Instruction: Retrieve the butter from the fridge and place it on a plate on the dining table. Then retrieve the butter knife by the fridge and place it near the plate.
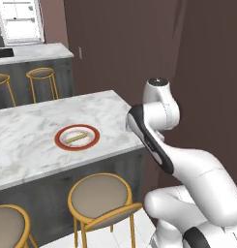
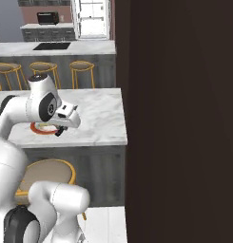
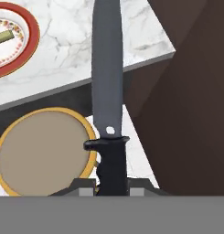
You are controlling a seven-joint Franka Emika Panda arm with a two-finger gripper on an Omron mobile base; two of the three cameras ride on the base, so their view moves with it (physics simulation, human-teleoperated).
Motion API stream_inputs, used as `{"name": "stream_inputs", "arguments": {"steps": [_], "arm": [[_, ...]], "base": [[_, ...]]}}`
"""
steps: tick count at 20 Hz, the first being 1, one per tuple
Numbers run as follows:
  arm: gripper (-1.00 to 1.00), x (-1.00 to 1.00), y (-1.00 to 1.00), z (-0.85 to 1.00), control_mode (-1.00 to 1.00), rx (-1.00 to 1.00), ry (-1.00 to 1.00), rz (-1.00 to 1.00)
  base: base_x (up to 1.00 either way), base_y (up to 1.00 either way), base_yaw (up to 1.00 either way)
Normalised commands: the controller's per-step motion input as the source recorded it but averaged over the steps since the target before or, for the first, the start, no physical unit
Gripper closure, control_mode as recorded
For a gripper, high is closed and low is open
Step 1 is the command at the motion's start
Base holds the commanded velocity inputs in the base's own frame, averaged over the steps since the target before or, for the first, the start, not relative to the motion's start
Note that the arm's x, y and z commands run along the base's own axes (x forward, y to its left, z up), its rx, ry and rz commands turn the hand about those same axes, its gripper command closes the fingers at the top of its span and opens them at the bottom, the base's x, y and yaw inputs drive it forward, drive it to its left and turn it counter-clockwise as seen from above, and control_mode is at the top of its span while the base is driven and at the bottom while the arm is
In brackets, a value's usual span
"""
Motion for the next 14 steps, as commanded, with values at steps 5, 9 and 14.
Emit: {"name": "stream_inputs", "arguments": {"steps": [5,9,14], "arm": [[1.0,0.91,0.17,-0.27,-1.0,0.0,-0.04,0.08],[1.0,0.73,0.12,-0.62,-1.0,0.0,0.05,0.12],[1.0,0.61,0.13,-0.59,-1.0,0.0,0.09,0.16]], "base": [[0.0,0.0,0.0],[0.0,0.0,0.0],[0.0,0.0,0.0]]}}
